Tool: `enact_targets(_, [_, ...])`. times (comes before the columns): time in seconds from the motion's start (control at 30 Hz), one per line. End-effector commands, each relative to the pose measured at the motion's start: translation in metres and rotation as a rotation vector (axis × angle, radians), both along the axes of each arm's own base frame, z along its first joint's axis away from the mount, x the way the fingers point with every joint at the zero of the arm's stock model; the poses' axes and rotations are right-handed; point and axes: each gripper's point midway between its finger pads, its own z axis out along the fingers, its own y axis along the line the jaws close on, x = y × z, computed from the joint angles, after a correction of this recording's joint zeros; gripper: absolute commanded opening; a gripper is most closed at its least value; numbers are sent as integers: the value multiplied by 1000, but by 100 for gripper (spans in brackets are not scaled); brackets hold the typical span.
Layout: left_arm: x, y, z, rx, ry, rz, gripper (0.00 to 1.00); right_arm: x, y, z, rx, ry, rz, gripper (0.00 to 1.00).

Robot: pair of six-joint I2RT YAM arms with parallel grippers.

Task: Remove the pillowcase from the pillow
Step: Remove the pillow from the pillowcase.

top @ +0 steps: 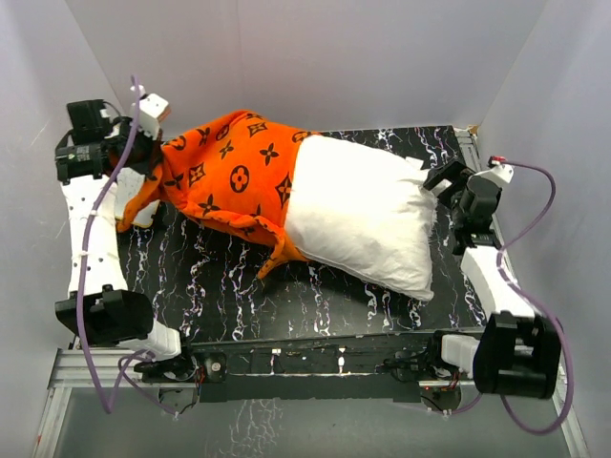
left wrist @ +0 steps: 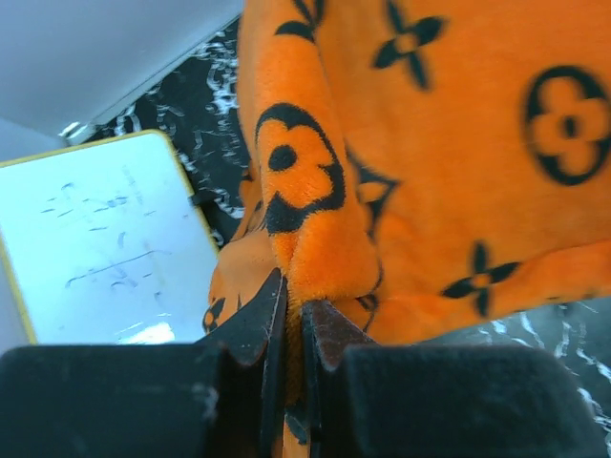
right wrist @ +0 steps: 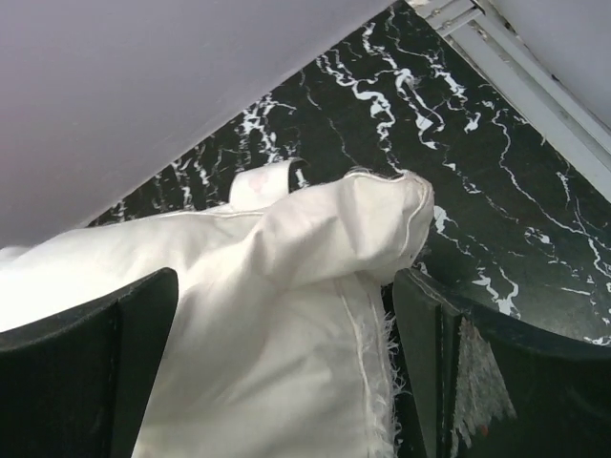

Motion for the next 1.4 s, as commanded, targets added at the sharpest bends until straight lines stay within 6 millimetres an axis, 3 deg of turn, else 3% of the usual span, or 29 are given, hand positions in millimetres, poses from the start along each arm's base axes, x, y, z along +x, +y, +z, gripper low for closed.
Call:
enact_targets(0.0, [-7,-47,31,3,-47,-61,0,-27,36,8,28,-7,141,98])
enact_targets(0.13, [0,-70,61,1,-91,-87,0,-52,89,-3,-19,31,338,98])
enact_targets(0.23, [5,-74,78,13,-121,-79,0,-70,110,-13,-39,66,418,98])
enact_targets(0.4, [-2,-89,85,31,-123,-104,0,-96,139,-17,8,60,550,98])
enact_targets(0.53, [-14,-115,83,45,-109,-155,0,-114,175,-37,31,73,735,98])
enact_targets(0.6, [-21,-129,80,61,-97,-182,0,-117,192,-46,11,75,820,98])
enact_targets(0.77, [-30,-153,89,107,-117,-227,0,-101,200,-100,-19,264,810,99])
enact_targets(0.8, [-30,-155,92,120,-122,-231,0,-98,200,-108,-12,291,792,91])
enact_targets(0.83, [-31,-156,96,134,-133,-232,0,-94,199,-114,5,308,771,77])
enact_targets(0.87, [-28,-155,98,154,-142,-231,0,-91,197,-122,28,328,734,57])
enact_targets(0.9, [-27,-152,102,180,-159,-224,0,-86,191,-127,53,341,665,25])
enact_targets(0.93, [-26,-147,107,209,-181,-213,0,-83,184,-132,77,350,600,10])
enact_targets(1.07, [-23,-116,137,370,-315,-135,0,-70,158,-138,122,355,413,8])
enact_targets(1.23, [-30,-72,181,585,-478,3,0,-55,99,-133,276,325,207,8])
enact_targets(1.37, [-43,-43,210,724,-546,103,0,-49,82,-136,303,334,139,9])
